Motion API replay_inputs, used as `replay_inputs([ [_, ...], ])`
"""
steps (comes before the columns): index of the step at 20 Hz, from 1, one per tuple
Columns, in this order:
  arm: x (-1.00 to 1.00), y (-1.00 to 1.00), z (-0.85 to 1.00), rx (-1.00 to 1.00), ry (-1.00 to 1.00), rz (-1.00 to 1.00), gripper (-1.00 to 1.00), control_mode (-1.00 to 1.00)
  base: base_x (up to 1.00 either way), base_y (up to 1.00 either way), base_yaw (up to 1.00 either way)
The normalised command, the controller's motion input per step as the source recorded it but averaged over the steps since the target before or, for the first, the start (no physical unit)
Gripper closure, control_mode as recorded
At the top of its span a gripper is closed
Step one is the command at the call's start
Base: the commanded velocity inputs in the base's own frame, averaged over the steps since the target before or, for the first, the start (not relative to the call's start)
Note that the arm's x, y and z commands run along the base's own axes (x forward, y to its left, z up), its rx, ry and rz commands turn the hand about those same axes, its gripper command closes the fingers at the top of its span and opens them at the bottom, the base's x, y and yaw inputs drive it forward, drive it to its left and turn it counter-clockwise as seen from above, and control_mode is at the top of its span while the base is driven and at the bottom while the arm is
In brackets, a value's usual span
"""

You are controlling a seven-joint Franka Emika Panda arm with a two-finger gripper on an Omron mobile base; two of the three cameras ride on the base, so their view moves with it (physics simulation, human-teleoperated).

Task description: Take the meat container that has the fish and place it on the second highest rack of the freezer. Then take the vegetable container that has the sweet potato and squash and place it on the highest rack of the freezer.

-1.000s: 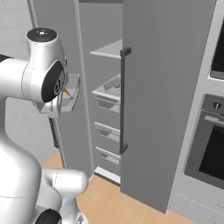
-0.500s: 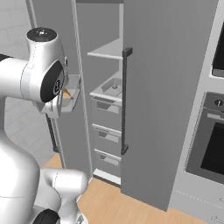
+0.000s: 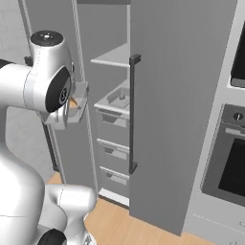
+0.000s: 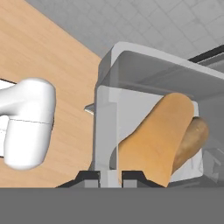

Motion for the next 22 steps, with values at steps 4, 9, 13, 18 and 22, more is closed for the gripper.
replay_inputs([
  [4, 0.0, 0.0, 0.0, 0.0, 0.0, 0.0, 1.0, 1.0, 0.31, 0.04, -0.03],
  [9, 0.0, 0.0, 0.0, 0.0, 0.0, 0.0, 1.0, 1.0, 0.33, 0.16, -0.03],
  [13, 0.0, 0.0, 0.0, 0.0, 0.0, 0.0, 1.0, 1.0, 0.41, 0.08, -0.03],
  [18, 0.0, 0.0, 0.0, 0.0, 0.0, 0.0, 1.0, 1.0, 0.55, 0.04, -0.03],
  [22, 0.0, 0.0, 0.0, 0.0, 0.0, 0.0, 1.0, 1.0, 0.49, 0.18, -0.03],
])
